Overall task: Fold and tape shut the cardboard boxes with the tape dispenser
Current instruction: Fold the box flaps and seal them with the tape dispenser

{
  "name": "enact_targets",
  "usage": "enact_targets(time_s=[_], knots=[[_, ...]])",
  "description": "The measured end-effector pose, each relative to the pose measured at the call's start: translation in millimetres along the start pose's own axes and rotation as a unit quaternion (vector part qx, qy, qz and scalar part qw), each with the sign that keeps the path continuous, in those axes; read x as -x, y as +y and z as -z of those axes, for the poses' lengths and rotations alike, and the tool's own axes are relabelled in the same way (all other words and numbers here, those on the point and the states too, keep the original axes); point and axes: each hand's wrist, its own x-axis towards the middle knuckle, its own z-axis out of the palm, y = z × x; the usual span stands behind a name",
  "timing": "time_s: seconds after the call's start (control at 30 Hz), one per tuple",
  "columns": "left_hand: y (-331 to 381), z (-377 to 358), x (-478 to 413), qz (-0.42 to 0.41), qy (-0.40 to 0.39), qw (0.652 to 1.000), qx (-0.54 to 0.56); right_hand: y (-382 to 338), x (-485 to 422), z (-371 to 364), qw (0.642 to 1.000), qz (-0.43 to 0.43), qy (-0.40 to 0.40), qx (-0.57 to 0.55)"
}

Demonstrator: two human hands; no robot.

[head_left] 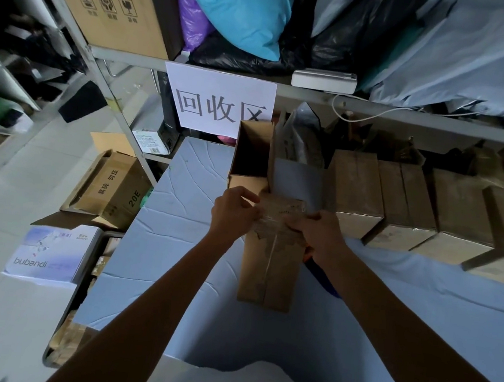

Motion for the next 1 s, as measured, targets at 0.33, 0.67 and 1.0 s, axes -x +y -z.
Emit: enact_targets(time_s=[0.33, 0.67, 1.0], knots=[[-3.9, 3.2, -2.1, -0.002, -0.001, 0.999, 0.049, -10.3, -0.6, 21.0, 0.999, -0.019, -0.038, 0.028], [1.9, -3.6, 1.6, 0.048, -0.021, 0.998, 0.024, 11.3, 2.4, 20.7, 0.999, 0.014, -0.045, -0.002], [1.8, -6.8, 10.1, 0.027, 0.029, 0.998, 0.058, 25.2, -12.2, 24.7, 0.993, 0.073, -0.015, 0.087]])
